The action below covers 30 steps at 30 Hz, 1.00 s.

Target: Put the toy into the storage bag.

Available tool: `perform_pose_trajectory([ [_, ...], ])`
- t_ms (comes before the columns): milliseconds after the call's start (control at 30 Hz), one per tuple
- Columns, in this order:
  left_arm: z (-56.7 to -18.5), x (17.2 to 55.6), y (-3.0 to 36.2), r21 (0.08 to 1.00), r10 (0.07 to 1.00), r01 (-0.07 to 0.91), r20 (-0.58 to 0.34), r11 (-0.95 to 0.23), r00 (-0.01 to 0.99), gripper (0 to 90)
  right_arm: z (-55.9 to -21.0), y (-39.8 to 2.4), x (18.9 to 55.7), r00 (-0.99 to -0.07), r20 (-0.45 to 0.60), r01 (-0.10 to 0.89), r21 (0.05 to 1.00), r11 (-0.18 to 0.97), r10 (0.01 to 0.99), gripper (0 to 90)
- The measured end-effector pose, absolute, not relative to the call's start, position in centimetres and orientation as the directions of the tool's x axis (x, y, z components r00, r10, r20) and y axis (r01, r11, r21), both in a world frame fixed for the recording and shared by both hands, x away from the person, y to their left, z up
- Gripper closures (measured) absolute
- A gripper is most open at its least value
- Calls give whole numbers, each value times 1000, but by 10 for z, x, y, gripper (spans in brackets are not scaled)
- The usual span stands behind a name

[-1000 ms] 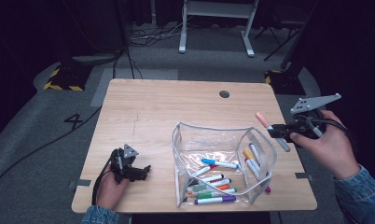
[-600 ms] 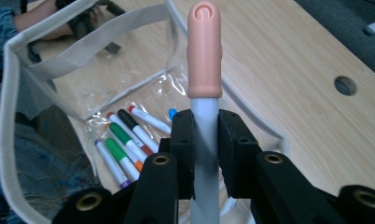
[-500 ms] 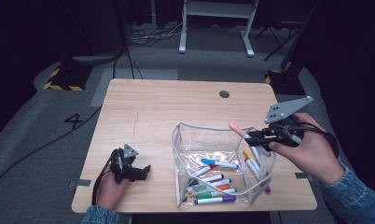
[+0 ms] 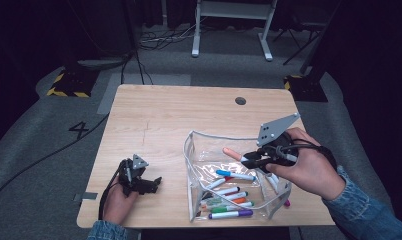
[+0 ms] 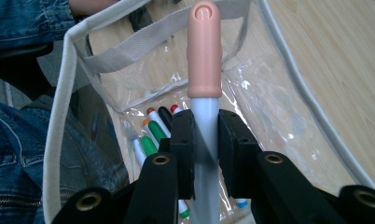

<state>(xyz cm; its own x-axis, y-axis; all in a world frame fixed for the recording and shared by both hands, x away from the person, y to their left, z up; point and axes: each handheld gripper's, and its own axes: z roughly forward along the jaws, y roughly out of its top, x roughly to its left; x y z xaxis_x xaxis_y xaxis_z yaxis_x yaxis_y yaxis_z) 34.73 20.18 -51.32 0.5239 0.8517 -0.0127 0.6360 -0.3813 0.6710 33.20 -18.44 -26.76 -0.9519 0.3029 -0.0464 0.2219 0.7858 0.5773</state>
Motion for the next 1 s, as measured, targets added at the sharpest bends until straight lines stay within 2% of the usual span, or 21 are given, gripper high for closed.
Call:
perform_pose_trajectory([
  [633, -513, 347, 202, 671, 852, 637, -14, -380, 524, 0, -316, -141, 333, -980, 53, 196, 458, 867, 193, 770],
  [1000, -513, 347, 202, 671, 852, 637, -14, -380, 524, 0, -348, -129, 332, -982, 96, 187, 342, 921, 163, 770],
])
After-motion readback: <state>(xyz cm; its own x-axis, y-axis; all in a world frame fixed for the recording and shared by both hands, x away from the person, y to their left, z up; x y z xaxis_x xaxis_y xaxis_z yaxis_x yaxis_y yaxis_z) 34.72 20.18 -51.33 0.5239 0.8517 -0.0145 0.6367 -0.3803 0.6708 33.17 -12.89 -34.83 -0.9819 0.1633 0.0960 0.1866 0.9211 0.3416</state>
